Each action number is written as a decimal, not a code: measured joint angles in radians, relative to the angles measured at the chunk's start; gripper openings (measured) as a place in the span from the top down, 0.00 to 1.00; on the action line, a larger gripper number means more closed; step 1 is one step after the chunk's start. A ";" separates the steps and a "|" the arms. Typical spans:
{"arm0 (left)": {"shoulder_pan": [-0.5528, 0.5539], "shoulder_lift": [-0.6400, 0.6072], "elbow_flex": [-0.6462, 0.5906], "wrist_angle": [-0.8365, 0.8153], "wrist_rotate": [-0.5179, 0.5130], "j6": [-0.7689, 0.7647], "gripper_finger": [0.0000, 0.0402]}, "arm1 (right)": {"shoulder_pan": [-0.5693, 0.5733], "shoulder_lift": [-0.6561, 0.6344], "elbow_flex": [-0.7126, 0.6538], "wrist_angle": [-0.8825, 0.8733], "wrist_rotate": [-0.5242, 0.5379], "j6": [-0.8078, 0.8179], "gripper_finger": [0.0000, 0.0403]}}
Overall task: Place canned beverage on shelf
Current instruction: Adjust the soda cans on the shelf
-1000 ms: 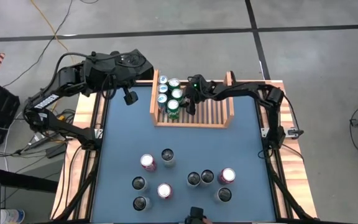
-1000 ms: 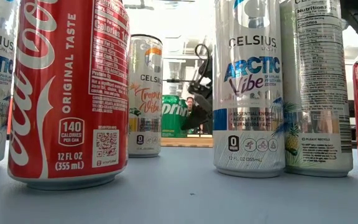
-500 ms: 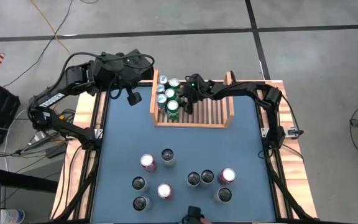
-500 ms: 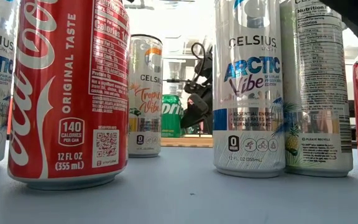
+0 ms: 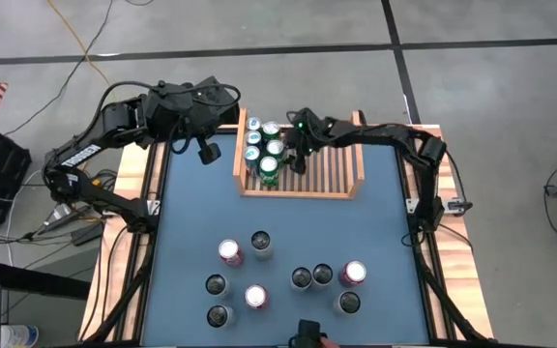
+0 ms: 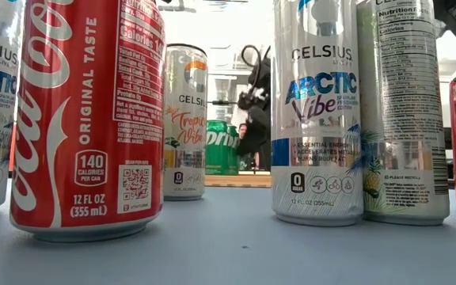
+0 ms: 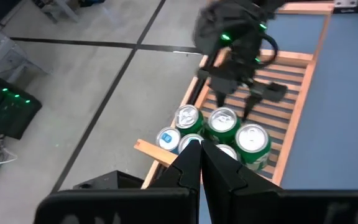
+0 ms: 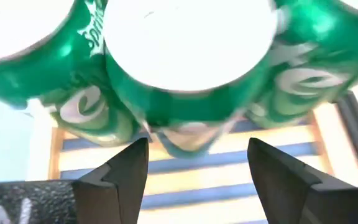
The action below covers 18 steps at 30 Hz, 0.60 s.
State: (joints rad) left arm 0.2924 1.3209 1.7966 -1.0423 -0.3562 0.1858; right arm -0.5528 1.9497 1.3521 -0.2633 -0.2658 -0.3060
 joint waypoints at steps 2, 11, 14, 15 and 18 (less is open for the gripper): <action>0.000 0.000 0.000 0.000 0.014 -0.004 1.00 | 0.000 -0.020 0.037 -0.101 0.003 -0.045 0.35; 0.000 0.000 0.000 -0.032 0.020 -0.008 0.95 | 0.011 -0.062 0.254 -0.287 0.033 -0.179 0.28; 0.000 0.000 0.000 -0.044 0.020 -0.026 0.90 | 0.026 -0.062 0.279 -0.249 0.039 -0.203 0.22; 0.000 0.000 0.000 -0.047 0.020 -0.033 0.89 | 0.032 -0.056 0.279 -0.237 0.039 -0.203 0.20; 0.000 0.000 0.000 -0.047 0.021 -0.053 0.84 | 0.038 -0.044 0.275 -0.240 0.037 -0.194 0.18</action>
State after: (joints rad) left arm 0.2924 1.3205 1.7966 -1.0889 -0.3353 0.1331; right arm -0.5150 1.9058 1.6274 -0.5031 -0.2291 -0.5003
